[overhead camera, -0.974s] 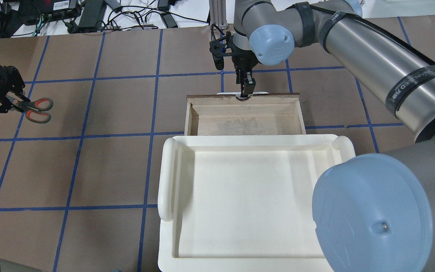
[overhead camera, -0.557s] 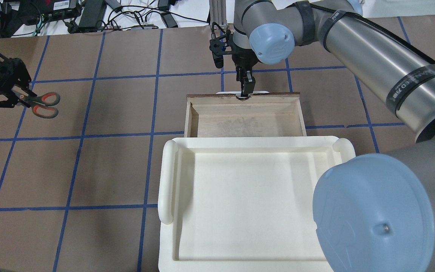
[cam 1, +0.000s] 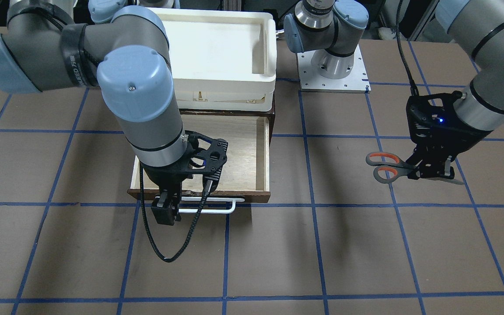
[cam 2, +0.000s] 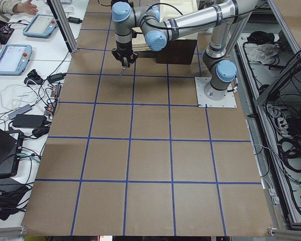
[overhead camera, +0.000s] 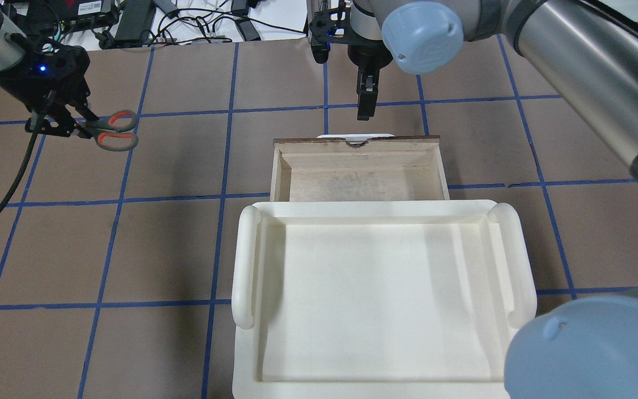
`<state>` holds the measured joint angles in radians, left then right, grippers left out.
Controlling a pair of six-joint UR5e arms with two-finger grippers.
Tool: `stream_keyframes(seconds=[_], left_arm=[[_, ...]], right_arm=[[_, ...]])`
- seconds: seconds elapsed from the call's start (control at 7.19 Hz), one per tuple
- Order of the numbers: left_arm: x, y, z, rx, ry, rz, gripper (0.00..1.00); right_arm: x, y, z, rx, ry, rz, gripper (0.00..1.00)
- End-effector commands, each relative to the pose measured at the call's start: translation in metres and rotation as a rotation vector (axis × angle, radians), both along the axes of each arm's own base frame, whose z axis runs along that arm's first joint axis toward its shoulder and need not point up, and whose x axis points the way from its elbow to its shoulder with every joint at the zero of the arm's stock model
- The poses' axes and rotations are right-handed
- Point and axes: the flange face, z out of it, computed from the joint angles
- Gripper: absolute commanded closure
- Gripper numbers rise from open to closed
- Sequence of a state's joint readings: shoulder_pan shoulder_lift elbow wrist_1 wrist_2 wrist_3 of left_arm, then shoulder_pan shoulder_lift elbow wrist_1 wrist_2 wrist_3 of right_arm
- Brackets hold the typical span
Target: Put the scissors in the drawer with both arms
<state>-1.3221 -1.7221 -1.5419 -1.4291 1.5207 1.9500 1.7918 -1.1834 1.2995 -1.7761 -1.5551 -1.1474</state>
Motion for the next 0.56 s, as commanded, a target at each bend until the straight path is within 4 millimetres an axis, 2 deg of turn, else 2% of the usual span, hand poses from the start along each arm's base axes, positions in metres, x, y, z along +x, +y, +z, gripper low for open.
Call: stream_keyframes(seconds=[0.0,0.14,0.28,0.42], left_arm=[[-0.047,-0.002,0.005,0.007,0.011,0.082,1.0],[-0.078,0.0,0.004,0.014,0.038,0.126,1.0],[-0.113,0.005,0.003,0.025,0.045,0.173,1.0],[-0.146,0.012,0.0,0.034,0.044,0.171,1.0]], right_arm=[[-0.037,0.044,0.052,-0.007,0.011,-0.243,0.0],[-0.06,0.06,0.074,-0.019,-0.002,-0.353,0.0],[-0.078,0.074,0.085,0.009,-0.002,-0.445,0.0],[-0.083,0.087,0.094,0.035,-0.006,-0.597,0.0]])
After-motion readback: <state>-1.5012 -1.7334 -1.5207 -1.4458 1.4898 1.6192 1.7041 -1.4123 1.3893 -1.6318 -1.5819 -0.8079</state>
